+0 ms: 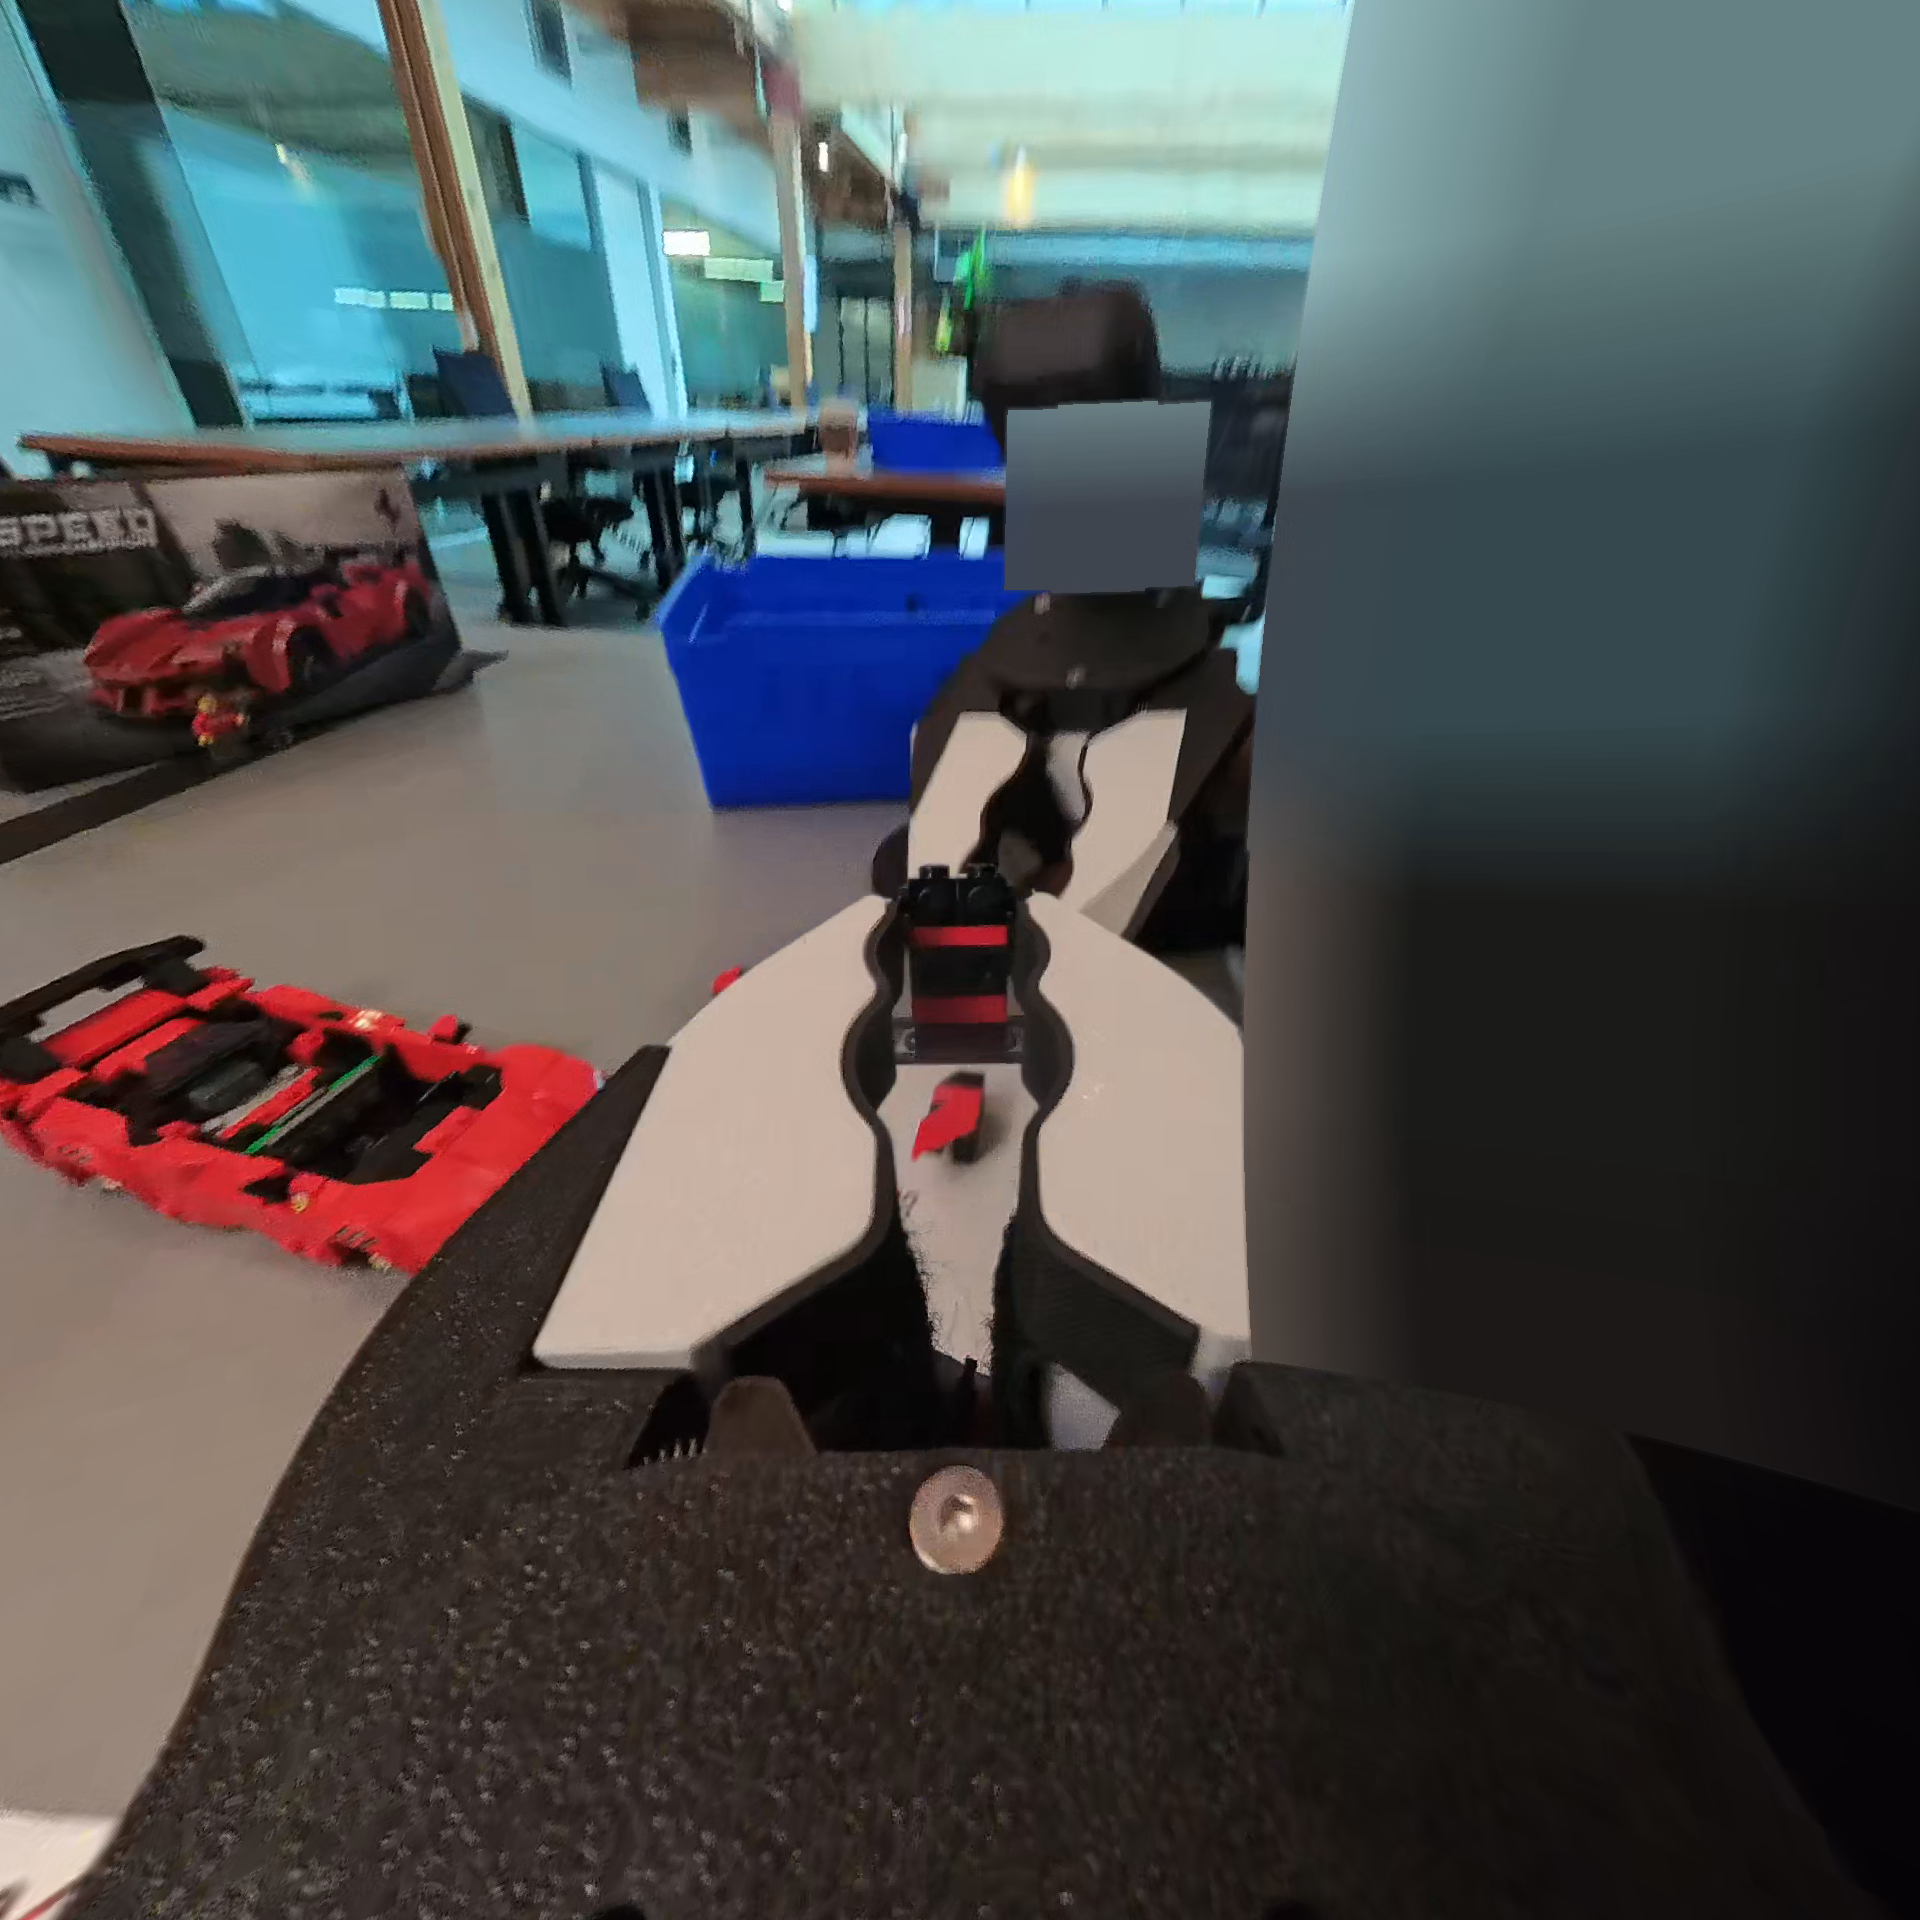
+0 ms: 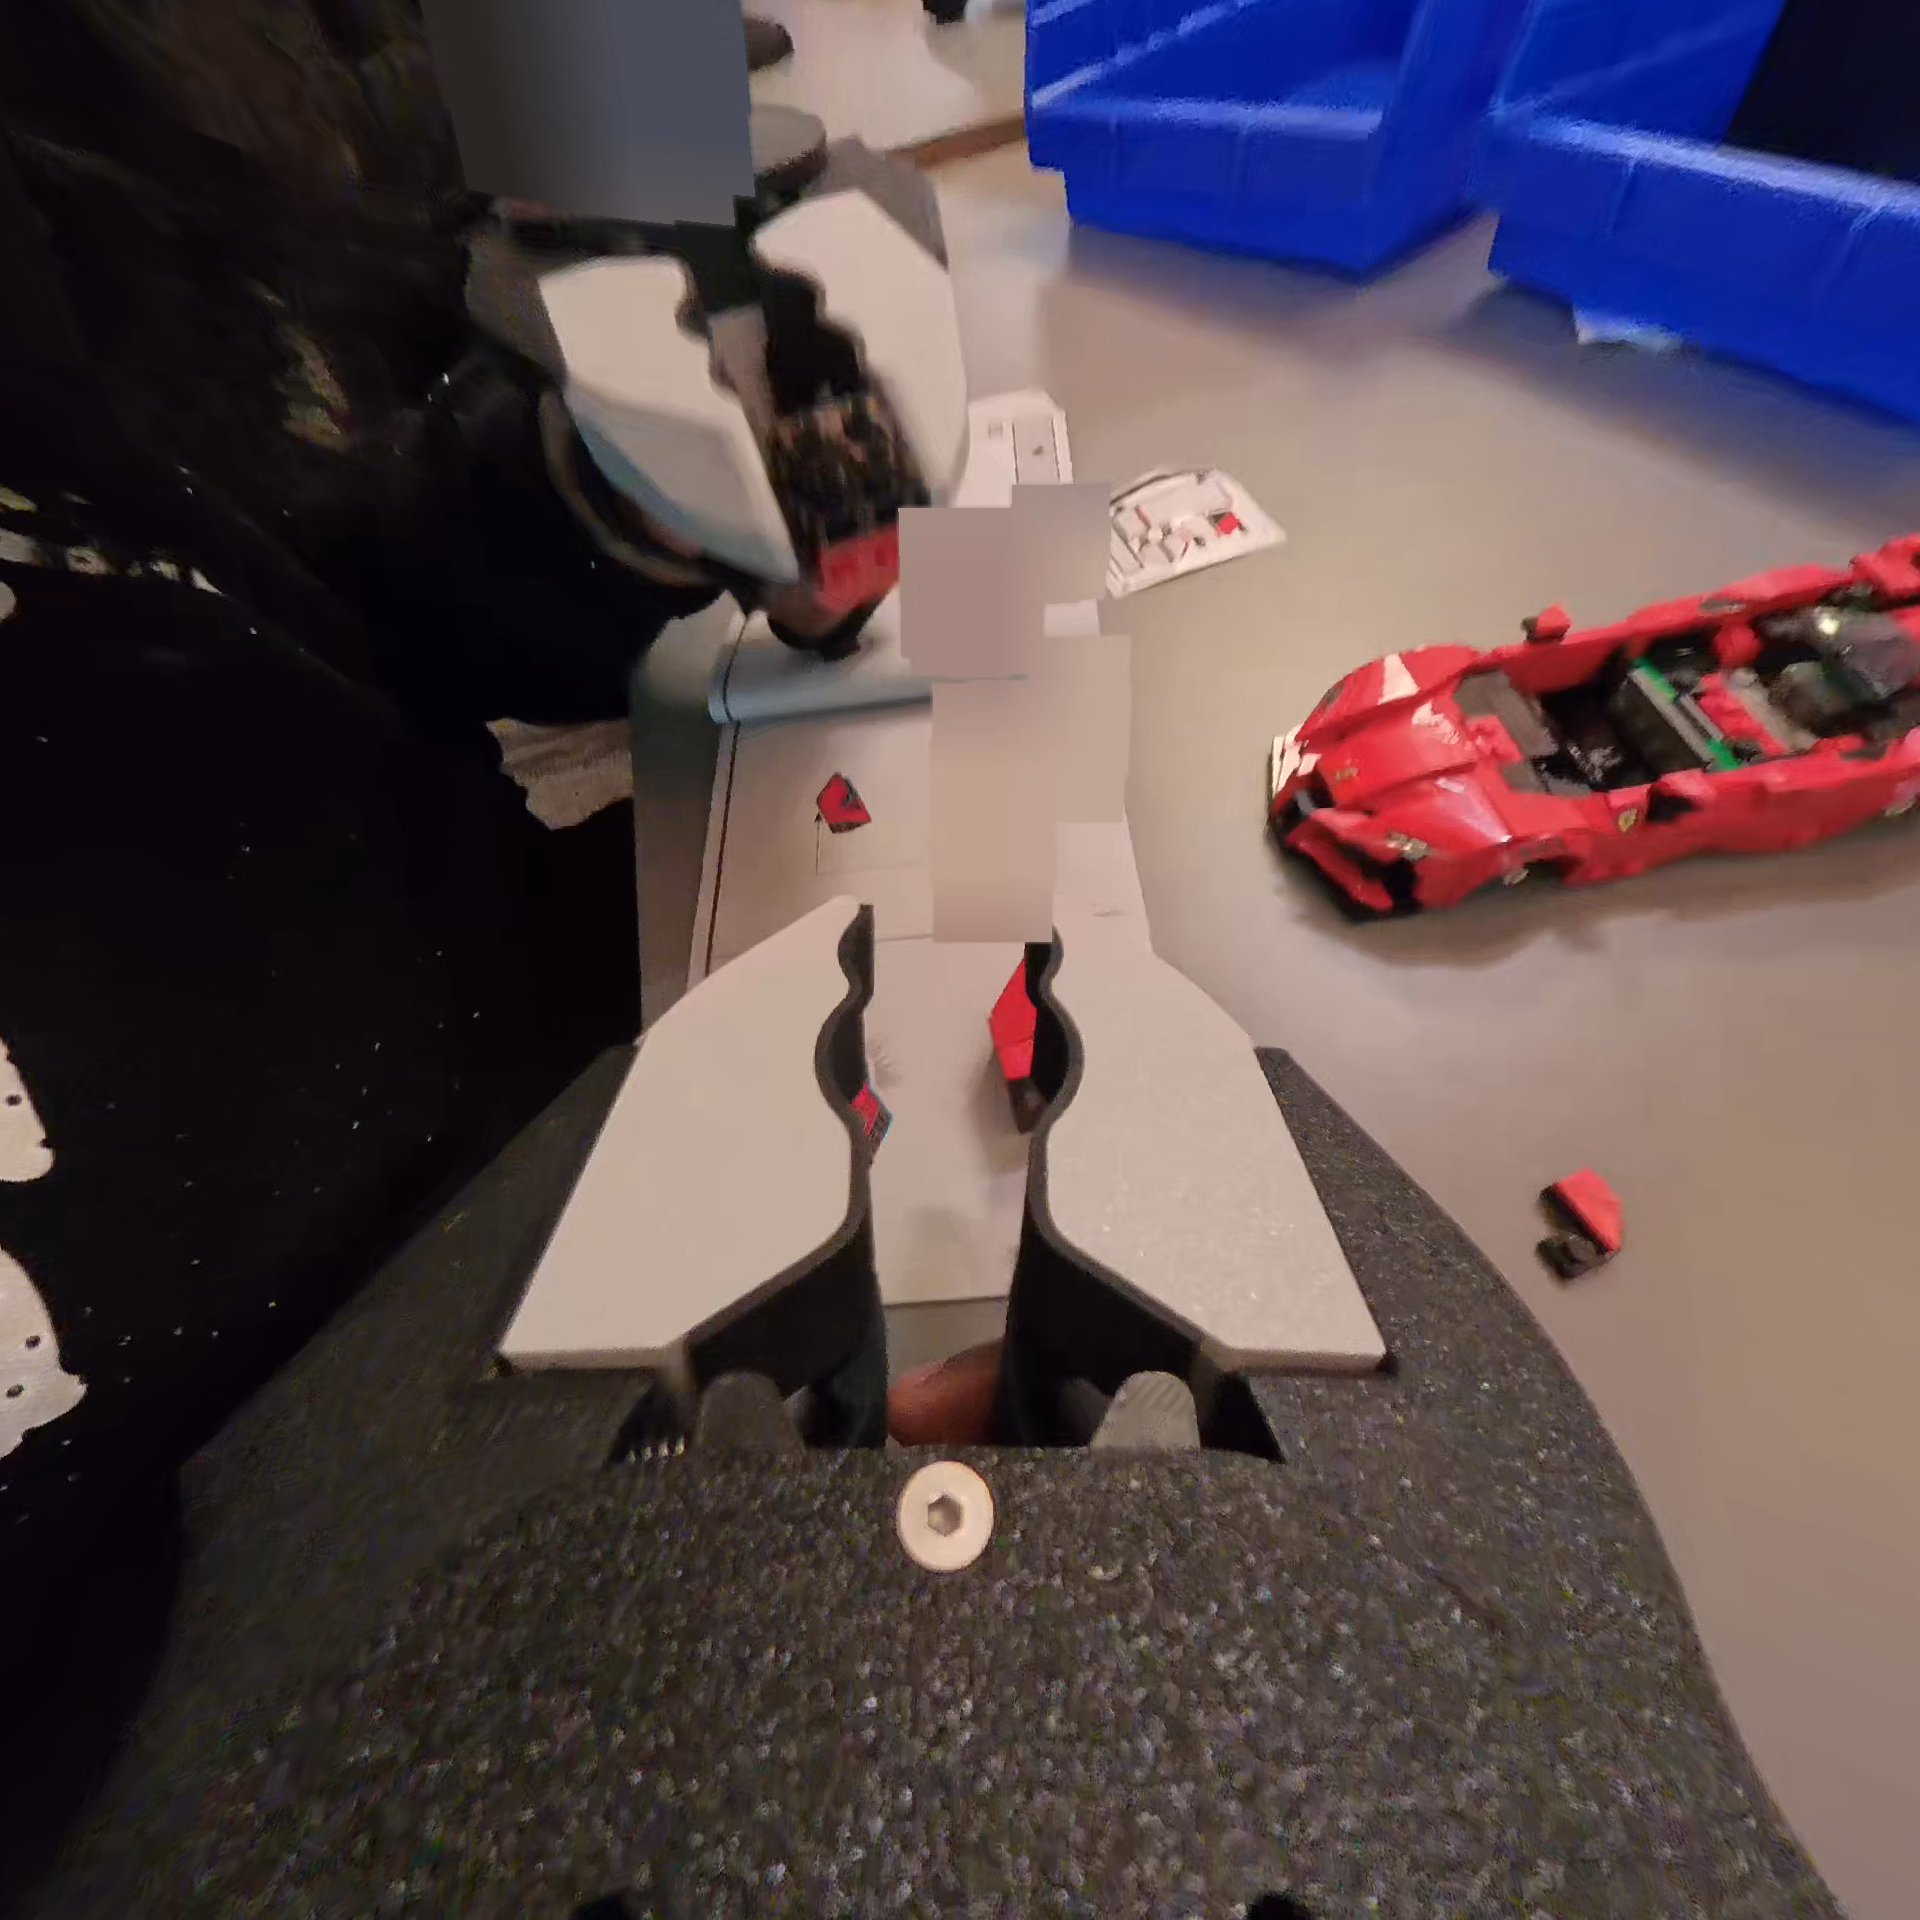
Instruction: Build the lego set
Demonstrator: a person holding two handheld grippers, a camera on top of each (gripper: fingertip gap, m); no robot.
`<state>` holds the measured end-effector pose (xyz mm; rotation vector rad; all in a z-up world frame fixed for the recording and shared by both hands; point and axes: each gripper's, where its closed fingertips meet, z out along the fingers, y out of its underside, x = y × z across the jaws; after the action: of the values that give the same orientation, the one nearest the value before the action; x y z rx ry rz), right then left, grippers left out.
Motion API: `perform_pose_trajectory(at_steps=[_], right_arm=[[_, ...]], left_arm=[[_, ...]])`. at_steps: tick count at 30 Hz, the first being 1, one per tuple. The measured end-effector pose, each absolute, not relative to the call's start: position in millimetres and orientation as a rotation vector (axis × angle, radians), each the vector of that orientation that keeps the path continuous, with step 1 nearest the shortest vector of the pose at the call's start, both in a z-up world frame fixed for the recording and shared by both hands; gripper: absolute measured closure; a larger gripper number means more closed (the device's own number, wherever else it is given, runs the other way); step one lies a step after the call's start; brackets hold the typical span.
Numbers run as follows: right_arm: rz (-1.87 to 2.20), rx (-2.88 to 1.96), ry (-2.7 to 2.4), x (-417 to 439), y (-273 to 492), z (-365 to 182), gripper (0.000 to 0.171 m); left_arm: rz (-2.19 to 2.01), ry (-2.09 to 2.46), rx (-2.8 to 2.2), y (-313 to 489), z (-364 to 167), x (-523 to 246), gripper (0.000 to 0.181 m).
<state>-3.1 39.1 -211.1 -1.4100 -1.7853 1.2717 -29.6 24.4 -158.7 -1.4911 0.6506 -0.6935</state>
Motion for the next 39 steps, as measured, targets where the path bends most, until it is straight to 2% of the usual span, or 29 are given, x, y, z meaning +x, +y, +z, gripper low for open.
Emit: perform_pose_trajectory(at_steps=[6,15,26,39], right_arm=[[1.434,-1.322,-1.736,-8,38,-201,0.148],[1.562,-1.336,-1.634,-6,46,-193,0.152],[1.590,-1.327,-1.598,-4,49,-189,0.154],[1.609,-1.343,-1.605,-4,49,-191,0.154]], left_arm=[[-0.340,0.951,-1.801,27,-211,-26,0.161],[-0.397,1.283,-2.094,8,-258,-16,0.161],[-0.419,1.399,-2.175,1,-272,-9,0.155],[-0.454,1.238,-2.107,-4,-259,-23,0.131]])
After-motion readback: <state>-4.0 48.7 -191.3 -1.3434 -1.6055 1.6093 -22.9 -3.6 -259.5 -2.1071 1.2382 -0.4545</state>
